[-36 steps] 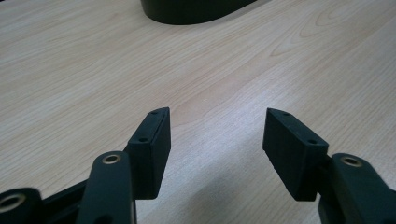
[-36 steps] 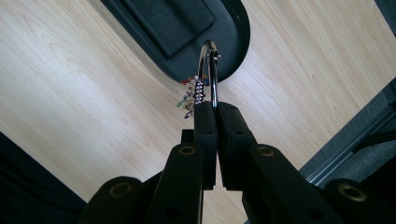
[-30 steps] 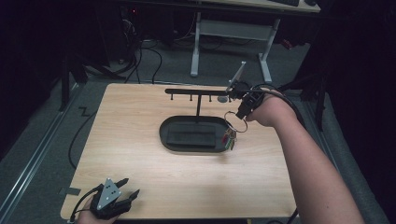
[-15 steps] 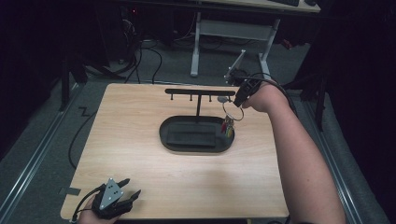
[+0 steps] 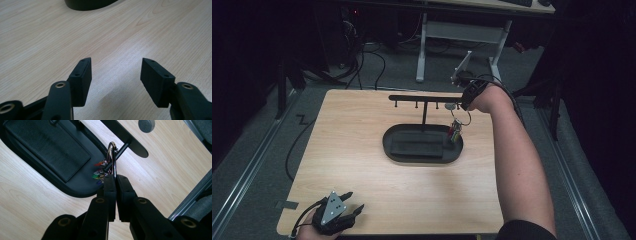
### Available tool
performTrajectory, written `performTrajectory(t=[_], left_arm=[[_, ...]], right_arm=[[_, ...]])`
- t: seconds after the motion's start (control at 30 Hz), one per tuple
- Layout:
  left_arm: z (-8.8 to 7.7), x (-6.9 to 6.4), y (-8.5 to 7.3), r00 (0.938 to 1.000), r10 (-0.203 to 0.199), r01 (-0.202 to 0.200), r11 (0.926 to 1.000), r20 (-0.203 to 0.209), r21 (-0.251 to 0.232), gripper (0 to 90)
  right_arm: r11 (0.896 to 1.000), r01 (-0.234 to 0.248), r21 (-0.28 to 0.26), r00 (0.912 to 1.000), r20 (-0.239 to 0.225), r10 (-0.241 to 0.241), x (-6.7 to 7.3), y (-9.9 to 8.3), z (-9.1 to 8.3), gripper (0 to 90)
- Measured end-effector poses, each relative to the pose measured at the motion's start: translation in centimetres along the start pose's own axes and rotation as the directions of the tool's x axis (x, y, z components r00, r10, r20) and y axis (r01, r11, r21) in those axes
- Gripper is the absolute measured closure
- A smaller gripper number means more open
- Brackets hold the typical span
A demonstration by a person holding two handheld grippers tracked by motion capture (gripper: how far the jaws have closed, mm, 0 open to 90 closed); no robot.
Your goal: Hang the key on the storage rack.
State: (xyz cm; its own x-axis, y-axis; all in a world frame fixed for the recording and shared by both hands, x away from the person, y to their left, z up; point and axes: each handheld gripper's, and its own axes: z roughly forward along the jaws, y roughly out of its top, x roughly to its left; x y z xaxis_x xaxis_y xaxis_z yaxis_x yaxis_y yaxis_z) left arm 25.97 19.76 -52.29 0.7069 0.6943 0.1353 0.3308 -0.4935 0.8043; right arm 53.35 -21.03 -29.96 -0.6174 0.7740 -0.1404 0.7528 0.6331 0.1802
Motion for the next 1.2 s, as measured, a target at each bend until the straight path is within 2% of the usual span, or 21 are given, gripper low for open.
performTrajectory(t=[0.07,0.13,0.17,0.27,0.3,0.37,0.4,0.6,0.67,0.83,0.97,1.0,1.07,1.2], left_arm=[[-0.1,0.0,0.0,1.0,0.003,-0.003,1.0,-0.001,0.002,42.9],[-0.1,0.0,0.0,1.0,-0.002,0.002,1.0,-0.002,0.0,42.9],[-0.1,0.1,0.0,1.0,-0.002,0.002,1.0,-0.003,-0.001,42.9],[-0.1,0.1,0.0,1.0,-0.003,0.003,1.0,-0.003,0.0,42.8],[-0.1,0.1,0.0,1.0,-0.003,0.003,1.0,-0.004,0.0,42.8],[-0.1,0.1,0.0,1.0,-0.004,0.004,1.0,-0.006,-0.001,42.8],[-0.1,0.1,-0.1,0.9999,-0.007,0.007,1.0,-0.009,-0.001,42.8],[-0.1,0.2,0.0,0.9999,-0.008,0.008,1.0,-0.015,-0.003,42.6],[-0.2,0.2,0.0,0.9999,-0.009,0.009,0.9999,-0.014,-0.005,42.5],[-0.2,0.5,0.0,0.9997,-0.025,0.025,0.9996,-0.005,-0.012,41.5],[-0.1,0.5,0.0,0.9998,-0.02,0.02,0.9998,0.005,-0.008,41.3],[-0.1,0.5,-0.1,0.9998,-0.019,0.019,0.9998,0.005,-0.007,41.3],[-0.2,0.5,0.0,0.9998,-0.021,0.021,0.9997,0.007,-0.012,41.1],[-0.2,0.5,0.2,0.9998,-0.019,0.02,0.9995,0.006,-0.023,41.0]], right_arm=[[1.0,-0.014,0.009,0.9999,-0.004,0.014,0.0,0.1,0.1,87.9],[1.0,-0.006,0.005,1.0,0.005,0.006,-0.1,0.3,0.2,87.8],[1.0,-0.008,0.011,1.0,-0.006,0.008,-0.1,0.5,0.3,87.7],[1.0,0.006,0.016,0.9999,0.01,-0.006,-0.2,0.9,0.7,87.2],[1.0,-0.012,0.021,0.9999,0.012,0.011,-0.1,1.1,0.7,86.5],[1.0,-0.012,0.005,0.9999,0.011,0.012,-0.1,1.2,0.8,79.8],[0.999,-0.041,0.004,0.999,0.017,0.041,0.1,1.3,0.7,77.3],[0.999,-0.017,-0.045,0.9979,0.061,0.019,1.3,1.4,0.0,62.6],[0.997,-0.031,-0.069,0.9981,0.05,0.034,1.6,1.1,-0.3,57.4],[0.988,-0.053,-0.146,0.997,0.048,0.06,2.4,0.0,-0.7,48.7],[0.976,-0.09,-0.198,0.9956,0.007,0.094,3.1,-1.1,-0.8,39.3],[0.974,-0.097,-0.207,0.9948,0.009,0.101,3.2,-1.4,-0.7,36.7],[0.967,-0.118,-0.228,0.9922,0.011,0.124,3.3,-2.1,-0.6,34.9],[0.955,-0.133,-0.266,0.9904,-0.001,0.138,3.8,-3.7,0.4,29.3]])
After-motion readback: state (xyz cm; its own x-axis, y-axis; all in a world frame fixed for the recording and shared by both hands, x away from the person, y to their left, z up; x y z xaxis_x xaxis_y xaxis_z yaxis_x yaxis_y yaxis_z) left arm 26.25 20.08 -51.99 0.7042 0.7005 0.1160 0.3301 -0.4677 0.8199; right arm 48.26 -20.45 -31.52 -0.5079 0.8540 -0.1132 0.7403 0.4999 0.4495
